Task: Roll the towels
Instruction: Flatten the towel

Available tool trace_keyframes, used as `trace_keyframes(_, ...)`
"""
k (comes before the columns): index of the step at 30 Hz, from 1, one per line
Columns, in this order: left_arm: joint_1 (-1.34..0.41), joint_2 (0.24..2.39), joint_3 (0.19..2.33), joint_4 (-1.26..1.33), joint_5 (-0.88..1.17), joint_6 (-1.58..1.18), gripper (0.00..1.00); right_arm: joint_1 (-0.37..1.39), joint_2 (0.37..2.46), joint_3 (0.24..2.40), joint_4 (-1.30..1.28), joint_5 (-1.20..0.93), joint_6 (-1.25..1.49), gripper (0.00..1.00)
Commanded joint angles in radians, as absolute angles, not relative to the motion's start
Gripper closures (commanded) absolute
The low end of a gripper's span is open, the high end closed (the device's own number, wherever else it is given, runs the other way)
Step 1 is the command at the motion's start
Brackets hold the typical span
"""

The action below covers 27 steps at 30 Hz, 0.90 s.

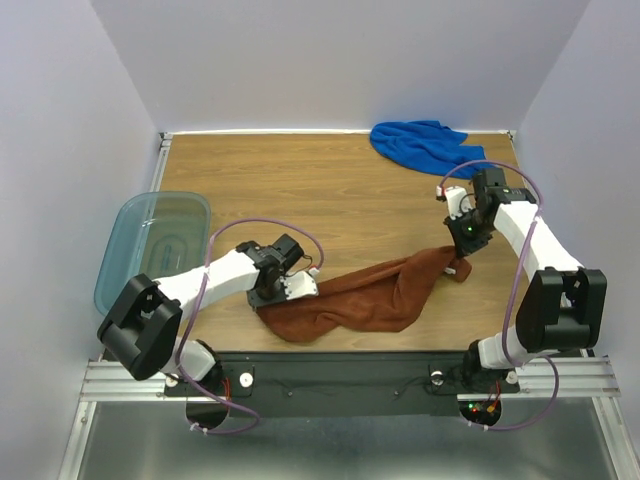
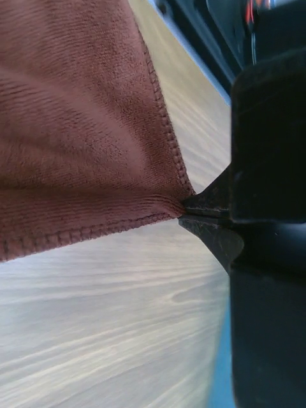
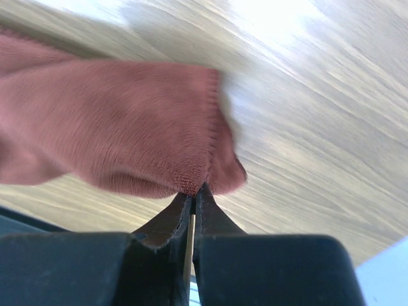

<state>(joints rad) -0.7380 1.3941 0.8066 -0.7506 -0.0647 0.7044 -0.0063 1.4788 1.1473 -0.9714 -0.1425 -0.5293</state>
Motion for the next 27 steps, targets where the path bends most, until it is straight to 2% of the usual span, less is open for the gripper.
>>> trace_keyframes(1,-0.667,1.370,0.827,-0.704,-0.185,0.762,1.00,-0.086,1.454,1.181,-0.991,-0.072,-0.629,0.99)
trace_keyframes(4,-0.562,1.391,0.906,-0.620,-0.183,0.718,1.00,-0.094,1.440,1.203,-0.959,-0.072,-0.658,0.99)
trace_keyframes(7,-0.488,1.449,1.064,-0.572,-0.141,0.664,1.00,-0.089,1.453,1.218,-0.976,-0.161,-0.701,0.99)
trace_keyframes(10,-0.480,1.463,1.110,-0.517,-0.111,0.646,1.00,-0.077,1.466,1.207,-0.982,-0.207,-0.738,0.99)
trace_keyframes(13,-0.479,1.497,1.130,-0.476,-0.091,0.626,1.00,-0.072,1.477,1.171,-0.937,-0.245,-0.727,0.94)
trace_keyframes(15,-0.479,1.519,1.134,-0.466,-0.078,0.615,1.00,-0.063,1.445,1.112,-0.924,-0.267,-0.744,0.87)
trace_keyframes(17,-0.477,1.505,1.097,-0.447,-0.089,0.629,1.00,-0.055,1.386,1.051,-0.925,-0.267,-0.837,0.85)
trace_keyframes(18,-0.477,1.497,1.079,-0.442,-0.097,0.640,1.00,-0.054,1.305,0.961,-0.928,-0.250,-0.933,0.80)
trace_keyframes(21,-0.468,1.460,1.016,-0.422,-0.120,0.660,1.00,-0.055,1.119,0.815,-0.954,-0.195,-1.116,0.78)
trace_keyframes(22,-0.465,1.454,0.997,-0.422,-0.123,0.660,1.00,-0.054,0.979,0.733,-0.951,-0.177,-1.191,0.67)
trace_keyframes(23,-0.462,1.450,0.991,-0.423,-0.123,0.658,1.00,-0.054,0.927,0.709,-0.950,-0.158,-1.210,0.53)
trace_keyframes(24,-0.459,1.451,0.989,-0.425,-0.121,0.657,1.00,-0.054,0.882,0.695,-0.954,-0.152,-1.216,0.22)
trace_keyframes(25,-0.457,1.450,0.985,-0.423,-0.121,0.655,1.00,-0.054,0.861,0.695,-0.962,-0.152,-1.216,0.11)
trace_keyframes(27,-0.456,1.457,0.992,-0.425,-0.117,0.650,1.00,-0.054,0.908,0.771,-1.024,-0.179,-1.157,0.04)
